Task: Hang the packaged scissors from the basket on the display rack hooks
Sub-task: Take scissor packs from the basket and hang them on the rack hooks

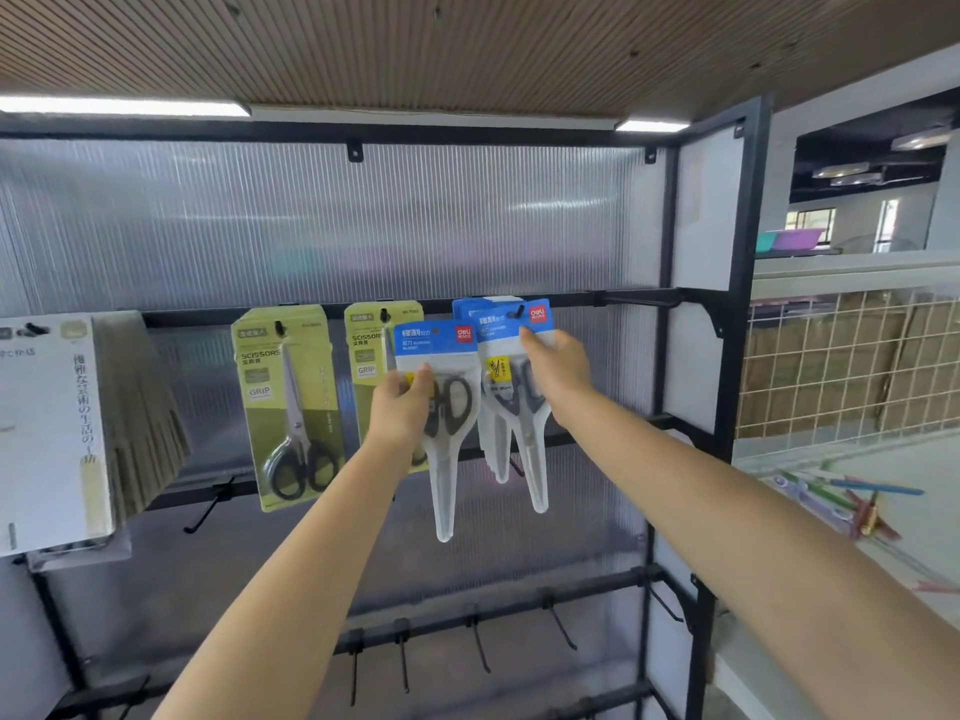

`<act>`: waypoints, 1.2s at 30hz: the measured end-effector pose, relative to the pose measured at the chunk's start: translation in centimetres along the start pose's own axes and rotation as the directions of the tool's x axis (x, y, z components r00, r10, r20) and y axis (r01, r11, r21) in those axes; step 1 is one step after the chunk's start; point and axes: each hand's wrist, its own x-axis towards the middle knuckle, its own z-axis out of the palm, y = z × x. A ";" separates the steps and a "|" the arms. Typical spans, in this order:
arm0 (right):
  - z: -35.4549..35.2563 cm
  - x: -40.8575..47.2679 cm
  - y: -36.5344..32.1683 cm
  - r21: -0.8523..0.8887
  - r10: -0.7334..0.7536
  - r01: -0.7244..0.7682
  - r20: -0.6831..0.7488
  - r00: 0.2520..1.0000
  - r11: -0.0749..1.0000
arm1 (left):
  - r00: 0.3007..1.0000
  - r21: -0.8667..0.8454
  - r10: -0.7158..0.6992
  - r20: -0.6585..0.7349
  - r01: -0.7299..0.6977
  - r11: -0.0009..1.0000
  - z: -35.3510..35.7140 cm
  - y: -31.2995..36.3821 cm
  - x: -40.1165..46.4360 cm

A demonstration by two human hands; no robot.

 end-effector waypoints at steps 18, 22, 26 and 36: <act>0.8 3.0 1.4 -0.239 -0.095 0.094 0.006 0.995 0.967 | 0.997 0.034 -0.006 0.071 0.004 0.999 0.3 -1.3 1.5; -0.6 2.2 0.9 -0.255 -0.240 0.231 -0.005 0.971 0.939 | 0.995 0.029 -0.004 0.103 0.001 1.000 0.9 -1.6 1.1; -2.1 0.8 0.0 -0.318 -0.169 0.254 0.270 0.948 0.914 | 0.988 0.040 0.012 0.157 -0.019 0.999 2.1 -1.8 -0.1; -4.6 -1.4 -1.3 -0.313 -0.225 0.349 0.370 0.901 0.883 | 0.955 -0.136 -0.020 0.297 0.063 0.989 3.5 -2.2 -3.1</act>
